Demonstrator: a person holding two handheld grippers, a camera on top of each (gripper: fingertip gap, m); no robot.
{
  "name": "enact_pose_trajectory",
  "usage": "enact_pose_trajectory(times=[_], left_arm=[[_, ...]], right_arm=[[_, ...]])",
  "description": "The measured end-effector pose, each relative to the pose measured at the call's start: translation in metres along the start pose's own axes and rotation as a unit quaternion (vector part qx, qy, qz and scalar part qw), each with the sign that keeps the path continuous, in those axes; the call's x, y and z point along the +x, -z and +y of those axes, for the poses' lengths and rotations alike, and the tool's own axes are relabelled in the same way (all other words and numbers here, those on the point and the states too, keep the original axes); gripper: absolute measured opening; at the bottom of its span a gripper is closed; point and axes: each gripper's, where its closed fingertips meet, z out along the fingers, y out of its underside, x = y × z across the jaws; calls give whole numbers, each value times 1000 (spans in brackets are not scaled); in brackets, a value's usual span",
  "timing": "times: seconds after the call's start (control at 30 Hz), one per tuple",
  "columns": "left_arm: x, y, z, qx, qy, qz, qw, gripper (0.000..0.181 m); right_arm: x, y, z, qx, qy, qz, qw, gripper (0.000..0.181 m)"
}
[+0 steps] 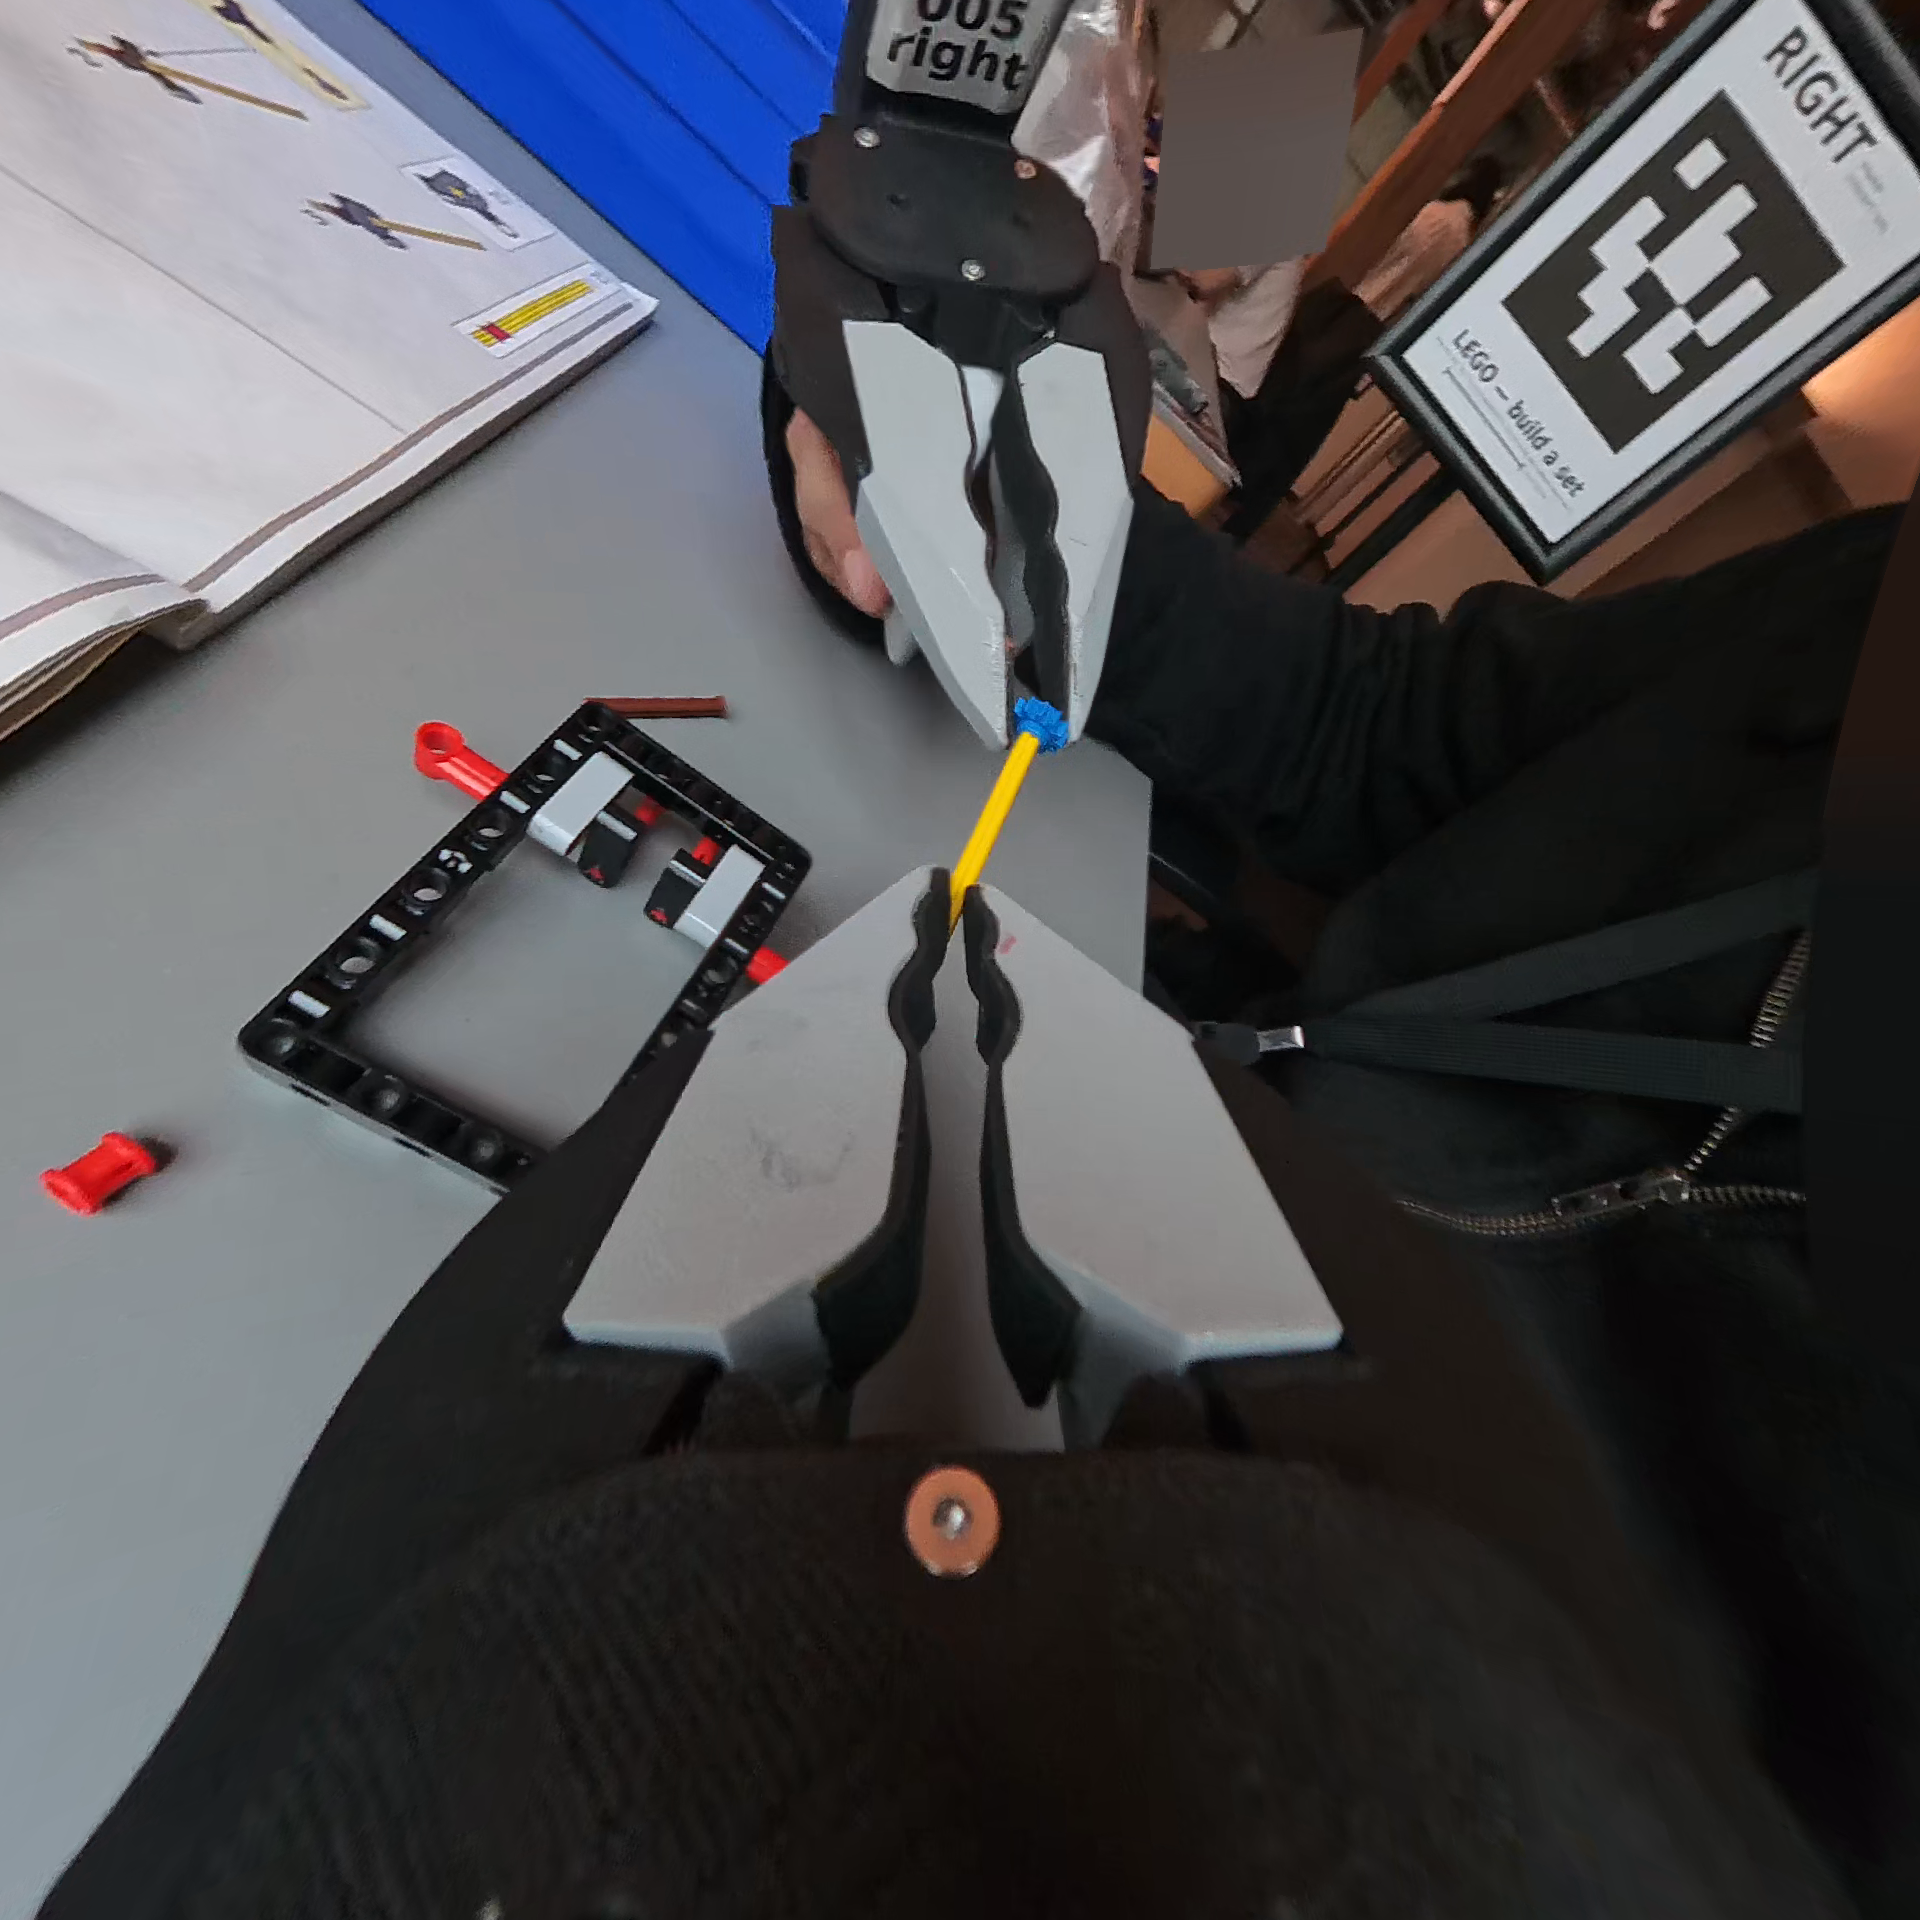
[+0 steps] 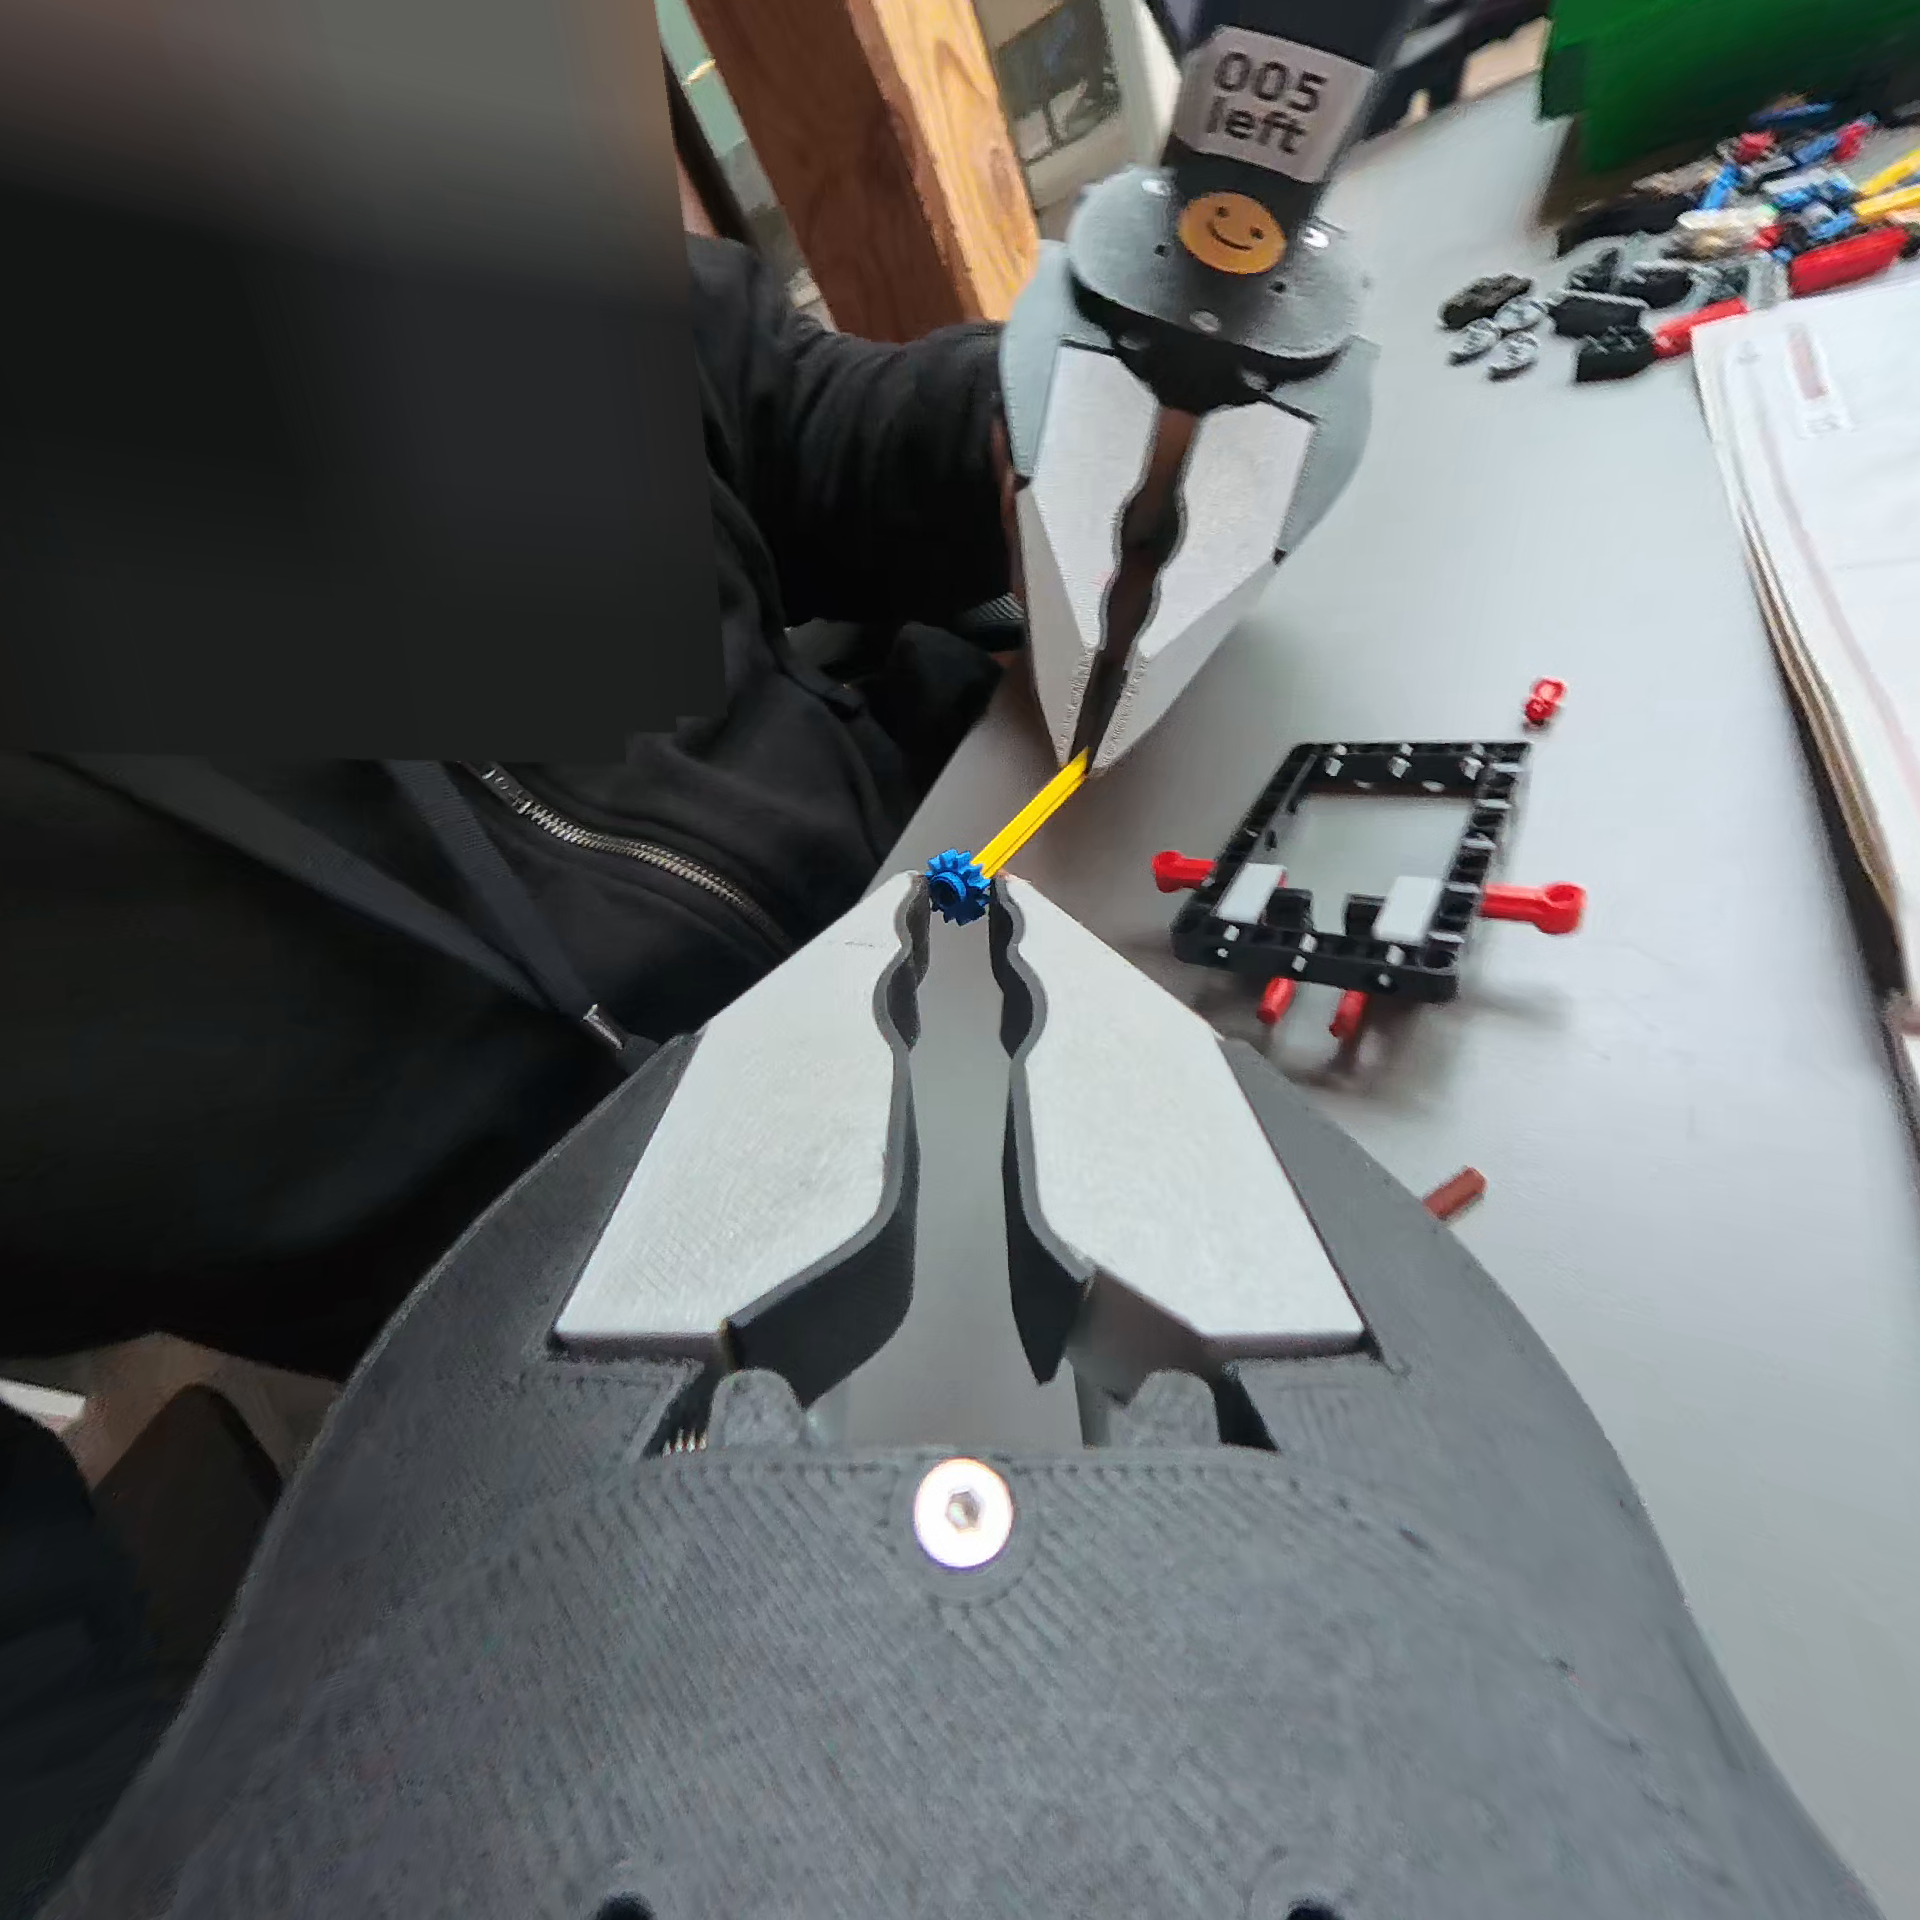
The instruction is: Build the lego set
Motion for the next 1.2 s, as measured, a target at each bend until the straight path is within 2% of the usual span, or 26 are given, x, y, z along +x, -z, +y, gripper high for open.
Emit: enact_pose_trajectory(times=[0.13, 0.2, 0.3, 0.5, 0.53, 0.6, 0.63, 0.7, 0.77, 0.83, 0.9, 0.97, 1.03, 1.13, 1.2], left_arm=[[9, -1, 1, 3, -4, 22, 1000, 0], [24, -5, -3, 15, 5, 59, 998, 0], [8, -15, 7, -23, -16, 0, 1000, 0], [-8, 13, -5, 18, -53, -45, 997, 0], [-12, 16, 1, -2, -62, -69, 996, 0], [-11, 18, 19, -74, -99, -125, 984, 16], [-6, 16, 25, -99, -122, -139, 978, 15], [-1, 9, 30, -111, -149, -164, 969, 16], [2, 3, 24, -84, -154, -171, 970, 25], [2, 0, 7, -23, -140, -171, 975, 23], [6, -6, 0, 8, -156, -164, 974, 19], [11, -13, 4, 0, -226, -178, 958, 20], [8, -12, 6, -5, -302, -228, 926, 26], [17, -8, 4, -3, -411, -265, 872, 15], [18, -4, 6, -13, -439, -280, 854, 9]], right_arm=[[-11, -9, 2, -9, 20, -24, 999, 8], [-3, -15, 7, -26, 23, -1, 999, 8], [-10, -18, 4, -16, 10, -26, 999, 8], [8, -6, 8, -18, -12, 21, 1000, 8], [9, -5, 9, -20, -14, 22, 999, 8], [10, -3, 9, -18, -22, 24, 999, 8], [12, -2, 9, -14, -27, 29, 999, 8], [17, 1, 8, -12, -33, 42, 998, 8], [20, 0, 8, -19, -21, 64, 998, 8], [15, -7, 4, -19, 1, 76, 997, 8], [11, -16, -1, -14, 15, 86, 996, 9], [13, -24, -6, 1, 13, 104, 994, 9], [10, -31, -9, 18, -11, 94, 995, 9], [0, -40, -15, 44, -49, 52, 996, 8], [-5, -46, -16, 47, -65, 32, 996, 8]])
